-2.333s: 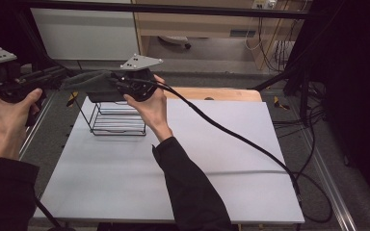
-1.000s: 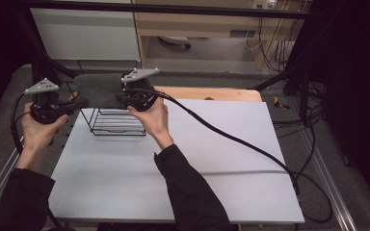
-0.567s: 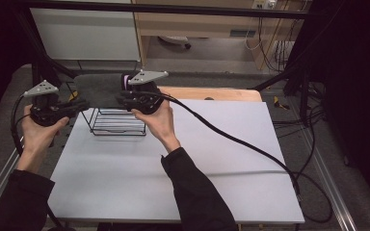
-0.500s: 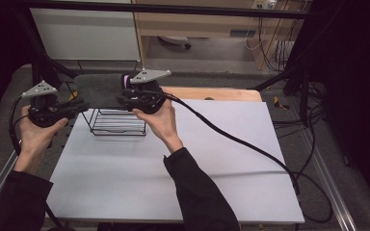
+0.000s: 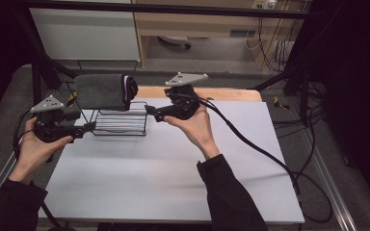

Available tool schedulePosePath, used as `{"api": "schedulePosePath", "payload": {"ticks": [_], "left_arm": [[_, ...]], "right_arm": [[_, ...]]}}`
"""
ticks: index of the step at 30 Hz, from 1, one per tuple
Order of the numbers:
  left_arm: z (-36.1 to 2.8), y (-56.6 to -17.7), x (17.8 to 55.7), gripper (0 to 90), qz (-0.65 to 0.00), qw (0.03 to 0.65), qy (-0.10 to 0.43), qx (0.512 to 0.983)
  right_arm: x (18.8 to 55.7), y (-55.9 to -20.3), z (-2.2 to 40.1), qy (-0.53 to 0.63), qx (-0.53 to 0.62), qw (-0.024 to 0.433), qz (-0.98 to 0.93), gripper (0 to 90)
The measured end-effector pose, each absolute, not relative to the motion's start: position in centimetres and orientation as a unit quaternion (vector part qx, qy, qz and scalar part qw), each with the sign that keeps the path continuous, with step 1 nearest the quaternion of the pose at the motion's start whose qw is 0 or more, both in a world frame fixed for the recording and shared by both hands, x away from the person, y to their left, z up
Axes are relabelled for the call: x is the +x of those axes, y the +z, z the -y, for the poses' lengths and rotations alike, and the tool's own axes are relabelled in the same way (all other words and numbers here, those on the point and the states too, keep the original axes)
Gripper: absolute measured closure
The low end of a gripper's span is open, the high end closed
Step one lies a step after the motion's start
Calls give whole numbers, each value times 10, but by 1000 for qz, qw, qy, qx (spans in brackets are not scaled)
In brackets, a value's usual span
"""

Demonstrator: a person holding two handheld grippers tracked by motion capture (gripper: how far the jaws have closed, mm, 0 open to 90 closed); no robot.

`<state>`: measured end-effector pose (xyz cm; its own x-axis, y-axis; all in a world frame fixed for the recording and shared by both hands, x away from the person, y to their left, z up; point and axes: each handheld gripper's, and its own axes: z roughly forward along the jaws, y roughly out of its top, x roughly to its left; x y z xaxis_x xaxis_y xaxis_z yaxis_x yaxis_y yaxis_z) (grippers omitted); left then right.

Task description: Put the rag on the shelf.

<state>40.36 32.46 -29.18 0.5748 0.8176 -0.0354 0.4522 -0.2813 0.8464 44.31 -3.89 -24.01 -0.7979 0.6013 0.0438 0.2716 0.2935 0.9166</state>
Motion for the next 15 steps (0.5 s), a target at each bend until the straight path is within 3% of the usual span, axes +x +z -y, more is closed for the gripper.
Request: {"api": "schedulePosePath", "payload": {"ticks": [7, 15], "left_arm": [[-307, -308, 397, 74, -399, 442, 201, 777], [-288, -338, 391, 47, -383, 451, 184, 785]], "right_arm": [[433, -259, 89, 526, 298, 155, -781, 66], [419, -300, 138, 520, 330, 140, -776, 9]]}}
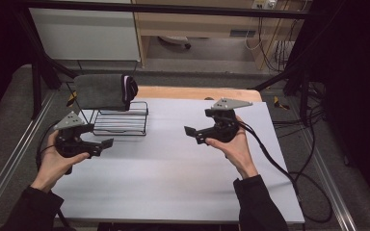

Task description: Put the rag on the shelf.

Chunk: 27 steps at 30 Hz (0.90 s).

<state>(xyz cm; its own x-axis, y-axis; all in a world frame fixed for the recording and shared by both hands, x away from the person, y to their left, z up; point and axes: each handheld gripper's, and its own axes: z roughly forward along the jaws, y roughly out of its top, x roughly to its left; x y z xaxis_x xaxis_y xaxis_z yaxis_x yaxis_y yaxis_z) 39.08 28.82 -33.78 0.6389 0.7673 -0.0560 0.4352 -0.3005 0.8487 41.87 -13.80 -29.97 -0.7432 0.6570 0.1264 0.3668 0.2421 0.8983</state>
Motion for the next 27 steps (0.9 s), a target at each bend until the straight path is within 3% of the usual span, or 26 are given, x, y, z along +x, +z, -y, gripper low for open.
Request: {"api": "schedulePosePath", "payload": {"ticks": [14, 27], "left_arm": [[-266, -401, 380, 63, -364, 436, 151, 809], [-275, -430, 371, 94, -359, 426, 145, 817]], "right_arm": [[398, -389, 202, 485, 360, 110, -790, 7], [375, -442, 256, 475, 401, 96, -777, 8]]}}
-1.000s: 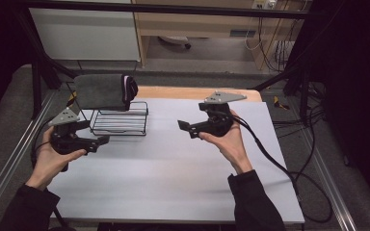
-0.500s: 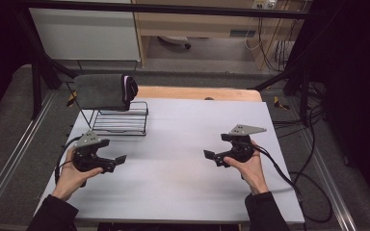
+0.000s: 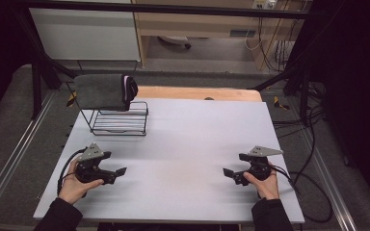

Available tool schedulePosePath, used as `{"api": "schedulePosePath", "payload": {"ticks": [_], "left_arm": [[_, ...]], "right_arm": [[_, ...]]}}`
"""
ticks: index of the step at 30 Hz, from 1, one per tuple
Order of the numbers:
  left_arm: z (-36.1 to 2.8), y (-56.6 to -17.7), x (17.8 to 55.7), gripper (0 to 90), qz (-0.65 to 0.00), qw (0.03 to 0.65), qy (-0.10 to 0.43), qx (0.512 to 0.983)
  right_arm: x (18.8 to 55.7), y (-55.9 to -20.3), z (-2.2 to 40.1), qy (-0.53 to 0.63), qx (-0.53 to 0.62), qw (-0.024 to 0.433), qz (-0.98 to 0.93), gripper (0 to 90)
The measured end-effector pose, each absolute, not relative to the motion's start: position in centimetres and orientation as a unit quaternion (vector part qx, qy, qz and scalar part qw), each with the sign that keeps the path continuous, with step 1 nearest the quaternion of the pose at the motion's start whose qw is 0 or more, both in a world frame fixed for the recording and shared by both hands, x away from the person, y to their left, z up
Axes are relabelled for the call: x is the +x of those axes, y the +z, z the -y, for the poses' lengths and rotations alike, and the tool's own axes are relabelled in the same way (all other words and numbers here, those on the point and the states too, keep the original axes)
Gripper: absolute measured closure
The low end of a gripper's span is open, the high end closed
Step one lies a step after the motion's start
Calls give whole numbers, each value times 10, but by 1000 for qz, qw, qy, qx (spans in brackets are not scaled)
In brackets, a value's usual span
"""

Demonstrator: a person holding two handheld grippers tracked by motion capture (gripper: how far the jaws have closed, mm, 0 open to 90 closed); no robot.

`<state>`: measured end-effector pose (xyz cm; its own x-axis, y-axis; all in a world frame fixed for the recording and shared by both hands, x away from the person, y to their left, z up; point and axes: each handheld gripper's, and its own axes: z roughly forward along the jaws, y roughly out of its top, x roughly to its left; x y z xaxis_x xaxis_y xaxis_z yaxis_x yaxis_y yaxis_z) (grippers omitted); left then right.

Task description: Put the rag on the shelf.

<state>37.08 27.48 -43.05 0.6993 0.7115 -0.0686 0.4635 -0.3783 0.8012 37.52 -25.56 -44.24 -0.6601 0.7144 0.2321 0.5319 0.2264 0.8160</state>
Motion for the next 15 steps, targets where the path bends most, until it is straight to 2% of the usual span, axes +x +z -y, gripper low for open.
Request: {"api": "schedulePosePath", "payload": {"ticks": [15], "left_arm": [[-280, -442, 365, 95, -357, 412, 147, 826]], "right_arm": [[364, -456, 272, 464, 411, 97, -779, 8]]}}
